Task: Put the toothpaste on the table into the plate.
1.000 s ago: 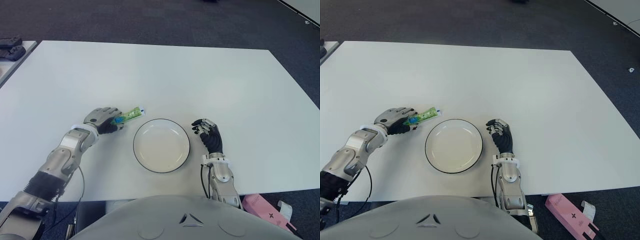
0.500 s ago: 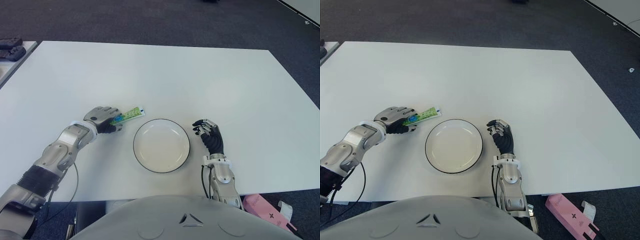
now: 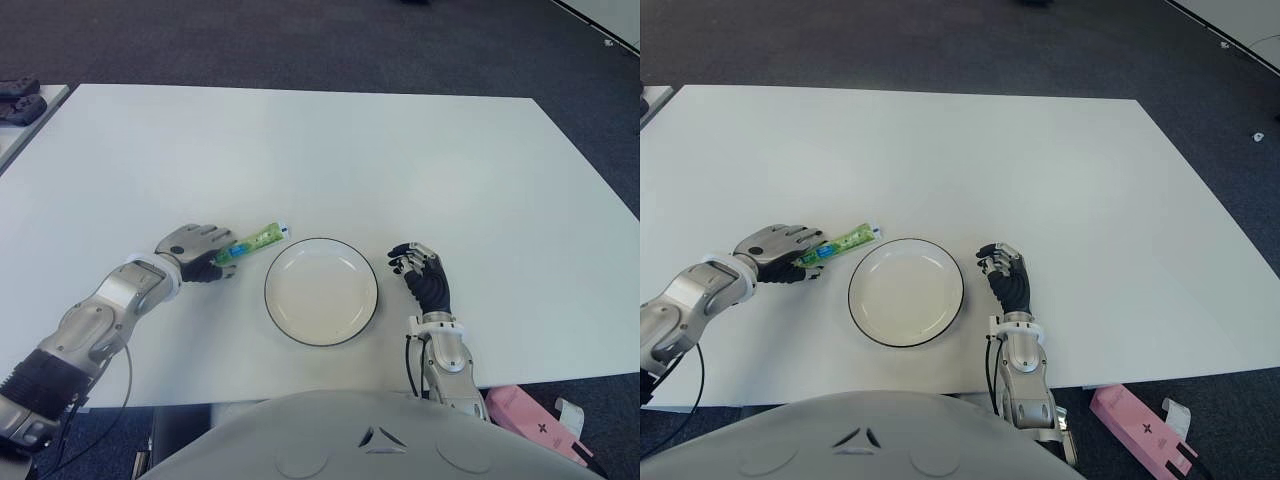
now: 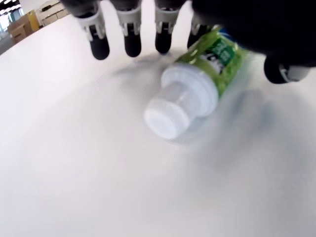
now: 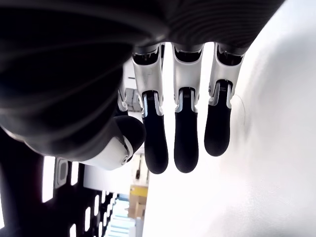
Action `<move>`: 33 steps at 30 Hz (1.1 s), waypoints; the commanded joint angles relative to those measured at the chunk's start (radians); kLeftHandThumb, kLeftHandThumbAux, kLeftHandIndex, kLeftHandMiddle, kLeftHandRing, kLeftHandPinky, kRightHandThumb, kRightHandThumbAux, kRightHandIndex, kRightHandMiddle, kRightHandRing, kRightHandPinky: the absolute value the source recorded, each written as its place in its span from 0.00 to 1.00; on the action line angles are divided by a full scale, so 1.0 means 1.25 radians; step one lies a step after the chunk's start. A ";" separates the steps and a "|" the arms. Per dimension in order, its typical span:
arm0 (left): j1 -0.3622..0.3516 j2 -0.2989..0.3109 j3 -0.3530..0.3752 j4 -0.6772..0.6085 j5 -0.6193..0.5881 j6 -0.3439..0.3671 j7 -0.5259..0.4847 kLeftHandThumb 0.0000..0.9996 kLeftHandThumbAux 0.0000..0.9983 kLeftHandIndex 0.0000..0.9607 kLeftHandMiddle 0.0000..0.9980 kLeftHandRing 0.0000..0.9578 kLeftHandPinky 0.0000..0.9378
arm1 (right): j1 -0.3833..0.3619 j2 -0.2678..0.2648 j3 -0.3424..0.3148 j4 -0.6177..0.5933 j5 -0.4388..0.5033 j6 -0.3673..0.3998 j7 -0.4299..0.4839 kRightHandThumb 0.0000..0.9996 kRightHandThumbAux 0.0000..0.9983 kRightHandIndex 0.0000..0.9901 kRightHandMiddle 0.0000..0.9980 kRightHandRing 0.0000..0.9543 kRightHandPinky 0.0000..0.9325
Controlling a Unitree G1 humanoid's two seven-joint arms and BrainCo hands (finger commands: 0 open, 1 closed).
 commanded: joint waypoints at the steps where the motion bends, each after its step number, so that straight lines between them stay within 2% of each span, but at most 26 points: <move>1: 0.082 0.002 -0.032 0.037 -0.009 0.000 -0.050 0.46 0.10 0.00 0.00 0.00 0.00 | 0.005 0.000 0.000 -0.004 -0.009 0.020 -0.006 0.71 0.73 0.43 0.47 0.49 0.50; 11: 0.087 -0.047 -0.042 0.105 0.032 0.046 0.033 0.49 0.12 0.00 0.00 0.00 0.01 | 0.000 -0.002 -0.004 0.001 -0.004 0.018 -0.004 0.71 0.73 0.43 0.47 0.50 0.52; 16: 0.093 -0.063 -0.044 0.132 0.045 0.062 0.089 0.52 0.14 0.00 0.00 0.00 0.05 | -0.001 -0.003 -0.006 0.002 -0.003 0.016 -0.004 0.71 0.73 0.43 0.48 0.51 0.52; 20: 0.082 -0.085 -0.062 0.229 0.057 0.058 0.171 0.57 0.19 0.00 0.00 0.00 0.13 | 0.003 0.000 -0.005 -0.006 -0.005 0.025 -0.007 0.71 0.73 0.43 0.48 0.51 0.53; 26: 0.085 -0.111 -0.064 0.261 0.073 0.094 0.257 0.67 0.26 0.00 0.04 0.11 0.27 | 0.004 0.002 -0.007 -0.010 0.000 0.031 -0.005 0.71 0.73 0.43 0.49 0.51 0.53; 32: 0.098 -0.146 -0.057 0.277 0.082 0.132 0.338 0.73 0.31 0.06 0.14 0.21 0.36 | 0.002 0.000 -0.011 -0.011 0.006 0.034 -0.002 0.71 0.73 0.43 0.49 0.51 0.53; 33: 0.101 -0.152 -0.055 0.279 0.081 0.136 0.352 0.75 0.32 0.09 0.17 0.25 0.39 | 0.002 0.000 -0.011 -0.011 0.007 0.035 -0.001 0.71 0.73 0.43 0.49 0.51 0.53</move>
